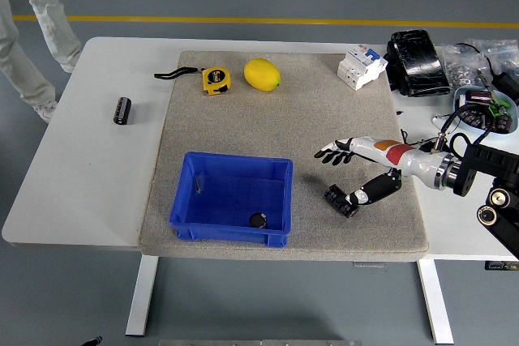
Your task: Pick up the battery,place it into the box
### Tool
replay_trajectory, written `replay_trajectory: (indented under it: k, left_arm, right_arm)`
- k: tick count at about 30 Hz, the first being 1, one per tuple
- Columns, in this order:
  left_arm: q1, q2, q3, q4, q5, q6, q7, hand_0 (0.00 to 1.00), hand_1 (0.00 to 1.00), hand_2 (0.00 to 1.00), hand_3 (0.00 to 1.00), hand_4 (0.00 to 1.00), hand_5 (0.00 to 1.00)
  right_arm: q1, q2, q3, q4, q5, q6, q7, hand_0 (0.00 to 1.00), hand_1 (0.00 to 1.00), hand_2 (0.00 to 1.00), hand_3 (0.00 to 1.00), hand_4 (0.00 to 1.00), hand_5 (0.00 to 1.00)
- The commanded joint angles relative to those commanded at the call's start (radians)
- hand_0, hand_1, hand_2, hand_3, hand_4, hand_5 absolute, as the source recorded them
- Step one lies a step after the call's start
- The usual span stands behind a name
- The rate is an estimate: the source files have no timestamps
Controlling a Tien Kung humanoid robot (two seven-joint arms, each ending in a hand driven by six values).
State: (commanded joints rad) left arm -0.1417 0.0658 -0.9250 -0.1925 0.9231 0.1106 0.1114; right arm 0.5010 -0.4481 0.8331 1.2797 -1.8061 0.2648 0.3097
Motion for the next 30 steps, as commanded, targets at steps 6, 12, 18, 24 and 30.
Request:
replay_trajectory:
  k: [6,12,18,24,30]
  left_arm:
    - [0.0,0.0,0.0,0.0,-0.001,0.0,0.0,0.669,0.776,0.813,0.633,0.727,0.595]
    - [0.0,-0.001,0.001,0.0,-0.002,0.0,0.001,0.667,0.776,0.813,0.632,0.726,0.596]
    - [-0.001,-0.002,-0.001,0.0,0.001,0.0,0.001,0.668,0.775,0.813,0.632,0.725,0.595]
    - [0.0,-0.002,-0.002,-0.001,0.003,0.0,0.002,0.671,0.775,0.813,0.632,0.724,0.596]
    - [0.001,-0.002,-0.002,-0.002,0.007,0.0,0.004,0.672,0.776,0.813,0.633,0.724,0.597]
  right_arm:
    - [0.022,-0.003,-0.055,-0.02,-0.005,-0.01,0.012,0.692,0.682,0.743,0.825,0.907,0.222]
    - [0.061,-0.01,-0.124,-0.053,-0.036,-0.042,0.045,0.706,0.688,0.755,0.826,0.904,0.227]
    - [0.113,-0.026,-0.205,-0.081,-0.112,-0.098,0.096,0.71,0.69,0.757,0.827,0.899,0.226]
    - [0.154,-0.043,-0.26,-0.095,-0.165,-0.134,0.124,0.713,0.694,0.761,0.828,0.889,0.211]
    - [0.195,-0.055,-0.323,-0.102,-0.199,-0.162,0.143,0.712,0.693,0.759,0.827,0.886,0.213]
